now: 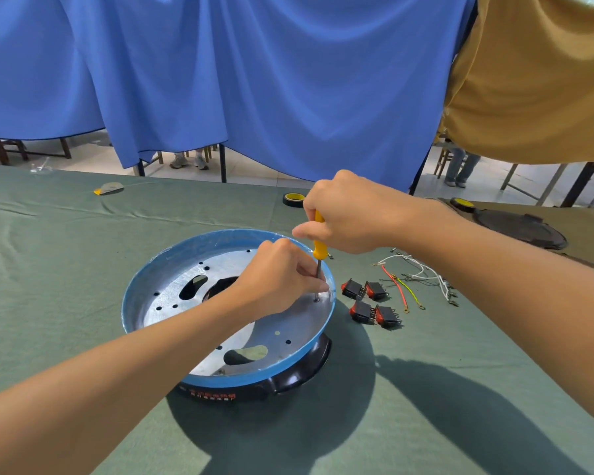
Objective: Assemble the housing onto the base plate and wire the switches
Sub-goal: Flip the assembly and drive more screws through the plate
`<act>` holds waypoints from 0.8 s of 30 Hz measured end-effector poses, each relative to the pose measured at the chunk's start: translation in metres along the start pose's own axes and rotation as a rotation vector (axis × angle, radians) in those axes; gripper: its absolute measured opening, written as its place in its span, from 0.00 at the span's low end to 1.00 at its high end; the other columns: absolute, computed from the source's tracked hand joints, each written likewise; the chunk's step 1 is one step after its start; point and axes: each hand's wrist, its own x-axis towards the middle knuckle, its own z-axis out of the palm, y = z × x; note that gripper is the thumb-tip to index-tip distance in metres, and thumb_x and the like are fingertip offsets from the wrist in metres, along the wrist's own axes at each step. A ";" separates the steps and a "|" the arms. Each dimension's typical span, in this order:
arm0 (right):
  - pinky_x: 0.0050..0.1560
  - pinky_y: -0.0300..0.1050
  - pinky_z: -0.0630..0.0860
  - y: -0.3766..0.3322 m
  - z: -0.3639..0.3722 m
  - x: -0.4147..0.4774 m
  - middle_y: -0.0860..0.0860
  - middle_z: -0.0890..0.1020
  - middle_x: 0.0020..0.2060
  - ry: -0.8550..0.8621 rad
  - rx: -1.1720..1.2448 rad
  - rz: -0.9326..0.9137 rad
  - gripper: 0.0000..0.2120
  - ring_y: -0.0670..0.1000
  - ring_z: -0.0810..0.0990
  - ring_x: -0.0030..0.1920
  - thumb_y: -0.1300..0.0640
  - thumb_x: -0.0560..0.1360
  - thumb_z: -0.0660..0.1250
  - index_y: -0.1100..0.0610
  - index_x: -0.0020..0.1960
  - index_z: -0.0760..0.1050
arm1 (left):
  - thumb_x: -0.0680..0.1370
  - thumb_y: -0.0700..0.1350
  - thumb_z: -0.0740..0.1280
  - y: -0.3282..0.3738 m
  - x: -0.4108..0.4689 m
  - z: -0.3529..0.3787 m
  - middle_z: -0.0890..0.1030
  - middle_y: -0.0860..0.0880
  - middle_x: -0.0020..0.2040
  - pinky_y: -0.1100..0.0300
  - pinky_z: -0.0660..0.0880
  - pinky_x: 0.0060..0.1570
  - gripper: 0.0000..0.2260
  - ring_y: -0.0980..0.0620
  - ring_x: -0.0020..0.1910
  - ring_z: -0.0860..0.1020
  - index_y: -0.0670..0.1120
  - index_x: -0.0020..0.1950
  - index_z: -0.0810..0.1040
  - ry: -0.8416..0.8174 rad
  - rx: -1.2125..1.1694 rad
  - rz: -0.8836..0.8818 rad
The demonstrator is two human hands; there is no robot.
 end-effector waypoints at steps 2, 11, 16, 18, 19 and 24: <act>0.41 0.48 0.73 0.001 -0.006 -0.003 0.47 0.74 0.41 -0.059 0.005 -0.056 0.13 0.51 0.74 0.44 0.43 0.75 0.68 0.54 0.46 0.74 | 0.72 0.43 0.76 0.000 0.001 -0.001 0.82 0.58 0.32 0.71 0.70 0.37 0.09 0.63 0.34 0.77 0.54 0.33 0.83 -0.043 -0.013 -0.009; 0.35 0.47 0.71 0.001 0.001 -0.002 0.51 0.73 0.35 0.056 0.000 -0.030 0.19 0.55 0.75 0.40 0.41 0.77 0.64 0.56 0.39 0.72 | 0.72 0.48 0.76 0.000 0.000 0.000 0.77 0.60 0.26 0.70 0.67 0.33 0.07 0.63 0.31 0.73 0.52 0.34 0.84 0.002 0.014 -0.013; 0.35 0.42 0.71 0.002 -0.010 -0.006 0.40 0.72 0.33 -0.013 0.061 -0.124 0.10 0.38 0.73 0.34 0.48 0.75 0.70 0.48 0.38 0.73 | 0.74 0.43 0.74 0.000 -0.002 -0.003 0.85 0.54 0.37 0.73 0.69 0.37 0.04 0.64 0.36 0.77 0.49 0.39 0.86 -0.088 -0.020 0.032; 0.33 0.45 0.70 0.003 -0.005 -0.005 0.46 0.71 0.32 0.044 0.038 -0.085 0.16 0.47 0.76 0.37 0.46 0.75 0.69 0.51 0.34 0.70 | 0.73 0.44 0.75 0.000 -0.002 -0.003 0.86 0.54 0.38 0.74 0.69 0.38 0.02 0.66 0.37 0.77 0.48 0.41 0.87 -0.091 -0.054 0.018; 0.32 0.45 0.69 0.002 -0.002 -0.003 0.49 0.71 0.32 0.069 0.021 -0.064 0.19 0.53 0.76 0.37 0.44 0.76 0.67 0.53 0.33 0.69 | 0.72 0.46 0.76 -0.001 -0.002 -0.002 0.85 0.56 0.35 0.74 0.69 0.37 0.02 0.67 0.35 0.76 0.49 0.40 0.86 -0.072 -0.076 -0.001; 0.37 0.48 0.73 0.004 -0.005 -0.007 0.47 0.74 0.36 -0.005 0.033 -0.055 0.19 0.47 0.74 0.38 0.38 0.75 0.64 0.55 0.40 0.74 | 0.72 0.42 0.76 -0.001 0.001 -0.001 0.82 0.57 0.31 0.73 0.68 0.36 0.07 0.66 0.31 0.74 0.51 0.35 0.85 -0.045 -0.057 0.009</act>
